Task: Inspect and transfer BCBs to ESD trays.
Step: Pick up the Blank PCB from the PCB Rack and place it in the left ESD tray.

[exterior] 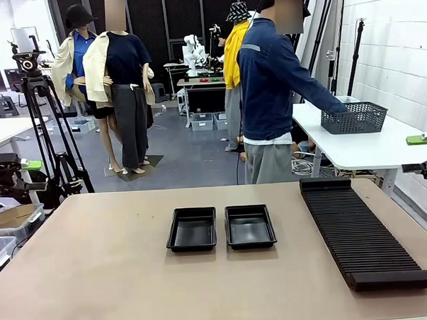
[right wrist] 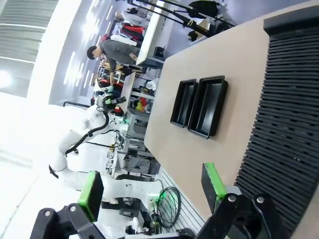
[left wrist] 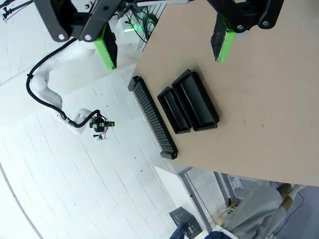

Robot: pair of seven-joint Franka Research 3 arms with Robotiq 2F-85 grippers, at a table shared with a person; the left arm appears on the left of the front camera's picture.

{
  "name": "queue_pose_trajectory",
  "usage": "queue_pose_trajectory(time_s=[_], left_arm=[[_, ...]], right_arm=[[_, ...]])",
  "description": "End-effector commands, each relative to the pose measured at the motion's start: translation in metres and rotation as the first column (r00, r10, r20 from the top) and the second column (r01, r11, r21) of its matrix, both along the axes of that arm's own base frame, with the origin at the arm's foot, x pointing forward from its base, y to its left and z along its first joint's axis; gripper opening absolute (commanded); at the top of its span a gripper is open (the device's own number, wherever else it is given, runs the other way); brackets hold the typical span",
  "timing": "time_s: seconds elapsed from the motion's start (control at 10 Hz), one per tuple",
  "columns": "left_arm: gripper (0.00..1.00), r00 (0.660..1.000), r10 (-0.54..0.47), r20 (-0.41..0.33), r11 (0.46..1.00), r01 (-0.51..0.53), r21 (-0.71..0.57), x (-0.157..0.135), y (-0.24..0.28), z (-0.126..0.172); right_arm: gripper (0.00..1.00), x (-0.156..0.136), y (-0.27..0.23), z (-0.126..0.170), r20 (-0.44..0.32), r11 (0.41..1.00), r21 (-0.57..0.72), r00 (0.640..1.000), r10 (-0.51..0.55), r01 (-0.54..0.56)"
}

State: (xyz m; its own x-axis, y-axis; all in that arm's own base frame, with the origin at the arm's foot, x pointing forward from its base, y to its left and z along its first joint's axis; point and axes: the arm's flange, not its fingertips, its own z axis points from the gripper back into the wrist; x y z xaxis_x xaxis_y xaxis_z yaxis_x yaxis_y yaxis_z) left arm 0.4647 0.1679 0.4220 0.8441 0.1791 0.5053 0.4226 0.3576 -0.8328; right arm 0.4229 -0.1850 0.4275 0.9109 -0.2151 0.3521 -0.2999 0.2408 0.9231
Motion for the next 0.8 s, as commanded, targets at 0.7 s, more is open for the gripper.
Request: queue_pose_trajectory(time_s=[0.7], left_arm=[[1.00,1.000,-0.011,0.010,1.000,0.011,-0.005,-0.001,-0.001,0.001]], right_arm=[[1.00,0.000,0.001,-0.002,0.001,1.000,0.011,1.000,0.012,-0.012]])
